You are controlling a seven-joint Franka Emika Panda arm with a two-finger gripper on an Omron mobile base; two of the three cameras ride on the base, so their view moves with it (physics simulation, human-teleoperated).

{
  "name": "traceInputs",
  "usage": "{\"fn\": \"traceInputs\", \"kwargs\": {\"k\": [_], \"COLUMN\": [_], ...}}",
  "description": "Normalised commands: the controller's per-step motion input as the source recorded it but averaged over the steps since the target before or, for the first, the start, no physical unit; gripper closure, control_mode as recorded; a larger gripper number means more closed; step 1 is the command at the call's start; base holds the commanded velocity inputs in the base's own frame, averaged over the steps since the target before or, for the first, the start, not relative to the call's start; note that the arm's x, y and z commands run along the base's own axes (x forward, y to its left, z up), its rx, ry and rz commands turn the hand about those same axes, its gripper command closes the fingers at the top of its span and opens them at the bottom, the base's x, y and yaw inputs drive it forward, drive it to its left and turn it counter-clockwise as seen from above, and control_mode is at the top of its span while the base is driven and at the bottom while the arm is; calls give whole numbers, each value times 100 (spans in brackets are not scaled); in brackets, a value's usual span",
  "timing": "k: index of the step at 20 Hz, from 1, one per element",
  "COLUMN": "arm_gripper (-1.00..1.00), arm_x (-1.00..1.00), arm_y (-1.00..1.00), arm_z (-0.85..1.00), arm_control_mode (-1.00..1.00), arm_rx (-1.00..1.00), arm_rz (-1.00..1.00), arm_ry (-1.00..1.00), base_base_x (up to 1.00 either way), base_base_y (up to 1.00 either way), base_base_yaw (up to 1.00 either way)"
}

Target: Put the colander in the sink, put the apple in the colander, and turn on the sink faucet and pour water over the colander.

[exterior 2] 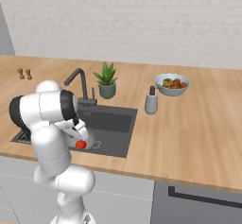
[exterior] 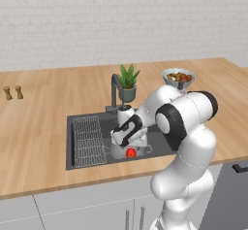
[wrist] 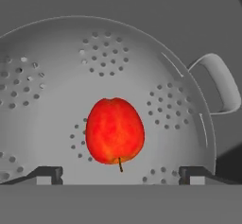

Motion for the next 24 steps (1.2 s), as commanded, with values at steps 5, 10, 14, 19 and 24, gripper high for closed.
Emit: {"fn": "traceInputs", "kwargs": {"k": [5, 10, 14, 19, 24], "arm_gripper": [-100, -100, -100, -100, -100], "arm_x": [-5, 0, 0, -4, 0], "arm_y": [-19, -28, -13, -39, -39], "arm_z": [83, 86, 86, 33, 17], "arm_control_mode": [-100, -100, -100, -100, -100], "arm_rx": [2, 5, 5, 6, 9], "arm_rz": [0, 1, 1, 14, 21], "arm_ry": [-12, -12, -18, -40, -52], "base_base_x": [0, 0, 0, 0, 0], "base_base_y": [0, 0, 0, 0, 0], "base_base_yaw": [0, 0, 0, 0, 0]}}
